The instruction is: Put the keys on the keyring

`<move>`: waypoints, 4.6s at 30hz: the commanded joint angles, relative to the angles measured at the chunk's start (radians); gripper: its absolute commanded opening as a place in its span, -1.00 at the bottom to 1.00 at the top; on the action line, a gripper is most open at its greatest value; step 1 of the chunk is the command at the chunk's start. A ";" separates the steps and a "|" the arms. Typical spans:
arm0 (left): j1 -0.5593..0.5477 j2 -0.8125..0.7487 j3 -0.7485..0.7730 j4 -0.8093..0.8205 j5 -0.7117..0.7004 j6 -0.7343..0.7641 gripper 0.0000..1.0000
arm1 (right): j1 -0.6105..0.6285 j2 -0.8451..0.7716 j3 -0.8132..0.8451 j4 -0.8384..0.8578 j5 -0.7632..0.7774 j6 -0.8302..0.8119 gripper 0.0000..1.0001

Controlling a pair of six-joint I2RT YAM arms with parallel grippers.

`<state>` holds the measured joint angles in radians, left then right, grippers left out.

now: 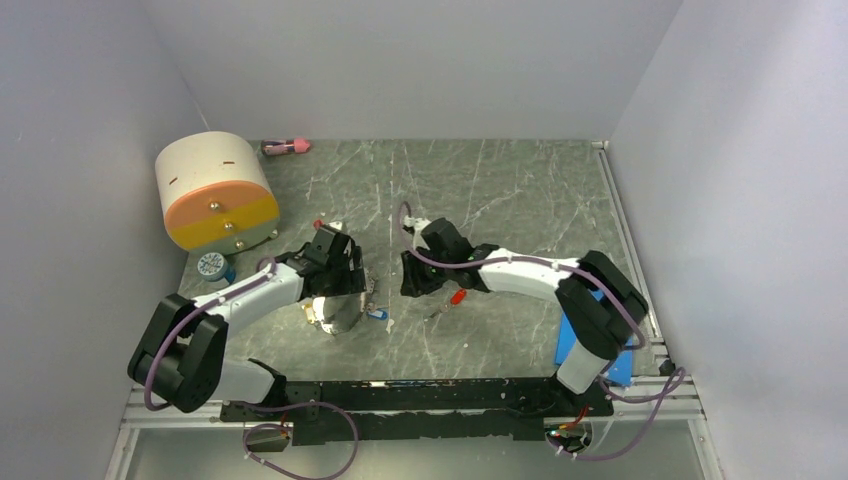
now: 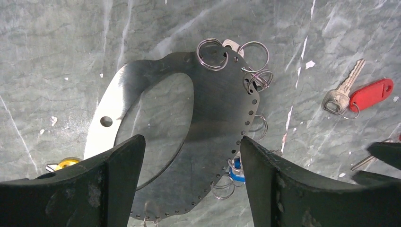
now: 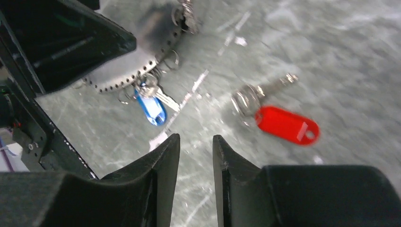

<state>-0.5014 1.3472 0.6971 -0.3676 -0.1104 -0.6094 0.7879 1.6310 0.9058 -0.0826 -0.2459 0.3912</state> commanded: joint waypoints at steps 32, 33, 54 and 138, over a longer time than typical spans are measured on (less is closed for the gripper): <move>0.008 0.092 0.048 0.050 0.067 0.049 0.57 | -0.268 0.020 -0.101 -0.133 0.184 0.032 -0.40; 0.008 0.099 0.050 0.061 0.078 0.053 0.57 | -0.275 0.003 -0.105 -0.136 0.180 0.025 -0.39; -0.241 0.186 0.078 0.125 0.228 -0.034 0.42 | -0.279 -0.283 -0.211 -0.012 -0.049 0.016 0.32; 0.570 -0.276 0.200 -0.364 0.505 0.179 0.43 | 0.157 -0.025 0.042 -0.021 0.059 0.028 0.49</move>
<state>-0.0246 1.0458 0.9035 -0.7952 0.2474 -0.4816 0.9714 1.6436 0.9535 -0.1204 -0.1883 0.3542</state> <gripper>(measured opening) 0.715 0.747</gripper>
